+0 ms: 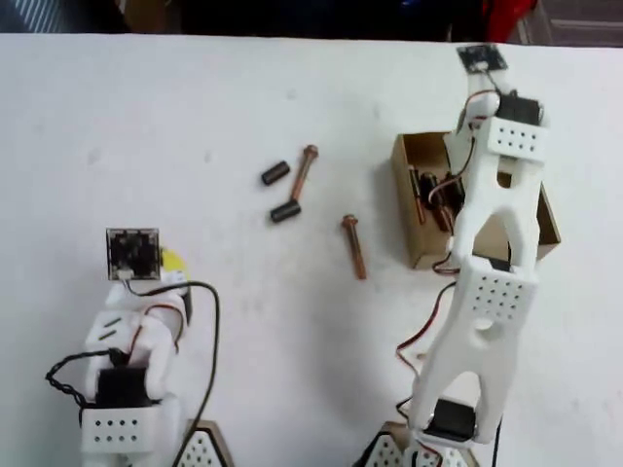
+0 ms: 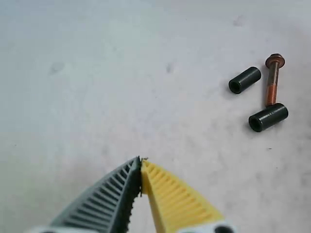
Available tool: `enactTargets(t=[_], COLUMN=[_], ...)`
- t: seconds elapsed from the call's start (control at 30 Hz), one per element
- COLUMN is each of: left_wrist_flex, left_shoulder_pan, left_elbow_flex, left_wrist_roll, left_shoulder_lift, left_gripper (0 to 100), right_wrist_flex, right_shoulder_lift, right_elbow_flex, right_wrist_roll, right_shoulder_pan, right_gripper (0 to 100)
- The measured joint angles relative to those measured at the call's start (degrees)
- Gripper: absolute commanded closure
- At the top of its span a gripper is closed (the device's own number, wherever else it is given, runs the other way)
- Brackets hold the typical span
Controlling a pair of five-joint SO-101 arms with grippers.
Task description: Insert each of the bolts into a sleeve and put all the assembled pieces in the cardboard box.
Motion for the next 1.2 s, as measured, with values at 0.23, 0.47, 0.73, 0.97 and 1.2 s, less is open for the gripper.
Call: enactTargets(t=[0.23,0.47,0.73,0.97,1.2], left_wrist_flex=[0.0,0.0,0.0,0.0,0.0], left_shoulder_pan=[0.0,0.0,0.0,0.0,0.0], left_elbow_flex=[0.0,1.1,1.1,1.1,1.1], left_wrist_roll=[0.0,0.0,0.0,0.0,0.0], left_shoulder_lift=[0.0,0.0,0.0,0.0,0.0], left_gripper=[98,98,98,98,98], right_wrist_flex=[11.0,11.2,11.3,11.3,11.3], right_shoulder_lift=[0.0,-0.1,-0.9,-10.5,-27.4], right_elbow_flex=[-18.3,-23.1,-23.1,-15.6,1.7], right_wrist_roll=[-3.3,-7.1,-10.2,-11.4,-11.4], right_shoulder_pan=[-5.9,-14.2,-22.5,-28.2,-34.7], right_gripper=[81.6,81.6,81.6,81.6,81.4])
